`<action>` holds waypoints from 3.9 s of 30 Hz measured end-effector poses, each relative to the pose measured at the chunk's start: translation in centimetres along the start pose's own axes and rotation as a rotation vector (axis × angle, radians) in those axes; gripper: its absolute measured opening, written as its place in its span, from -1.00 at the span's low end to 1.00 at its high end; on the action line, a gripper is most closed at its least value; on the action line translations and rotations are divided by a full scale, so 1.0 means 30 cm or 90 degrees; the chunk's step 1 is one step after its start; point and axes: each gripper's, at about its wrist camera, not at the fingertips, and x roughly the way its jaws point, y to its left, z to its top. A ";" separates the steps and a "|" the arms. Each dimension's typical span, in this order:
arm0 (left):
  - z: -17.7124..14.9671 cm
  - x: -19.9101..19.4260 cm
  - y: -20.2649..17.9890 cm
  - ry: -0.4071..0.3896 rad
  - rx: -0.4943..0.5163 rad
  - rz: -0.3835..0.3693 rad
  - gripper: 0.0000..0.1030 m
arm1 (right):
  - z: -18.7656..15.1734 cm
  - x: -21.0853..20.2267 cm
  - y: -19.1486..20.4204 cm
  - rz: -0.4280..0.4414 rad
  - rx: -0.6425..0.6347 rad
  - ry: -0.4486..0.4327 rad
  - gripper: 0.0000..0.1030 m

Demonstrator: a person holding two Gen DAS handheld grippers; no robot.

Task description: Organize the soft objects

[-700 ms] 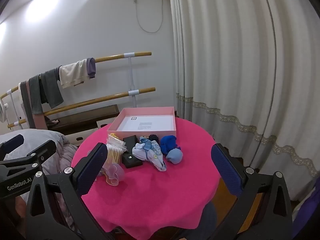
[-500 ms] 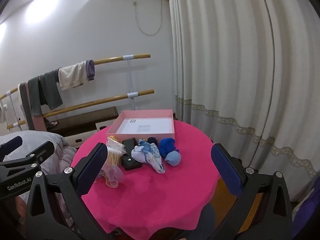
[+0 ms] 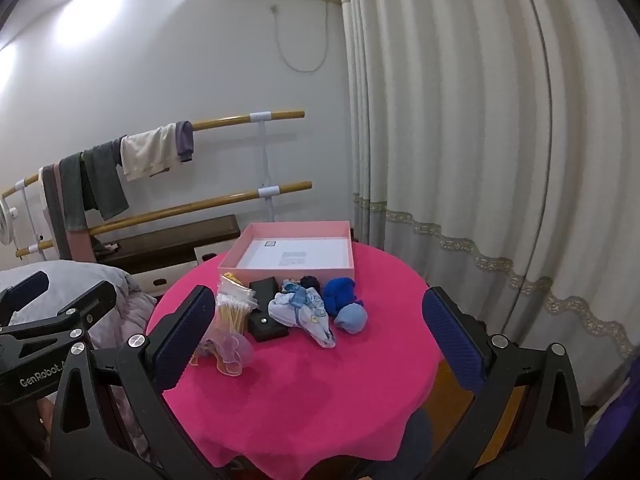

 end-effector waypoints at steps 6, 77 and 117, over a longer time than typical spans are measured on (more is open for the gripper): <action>0.005 -0.007 0.005 -0.005 -0.004 -0.002 1.00 | 0.012 -0.007 -0.008 0.001 0.002 0.000 1.00; -0.103 0.601 0.028 0.211 -0.021 0.005 1.00 | -0.146 0.509 -0.020 0.021 -0.020 0.195 1.00; -0.222 1.281 0.046 0.285 -0.061 -0.064 0.02 | -0.188 0.994 0.005 0.174 0.012 0.322 -0.24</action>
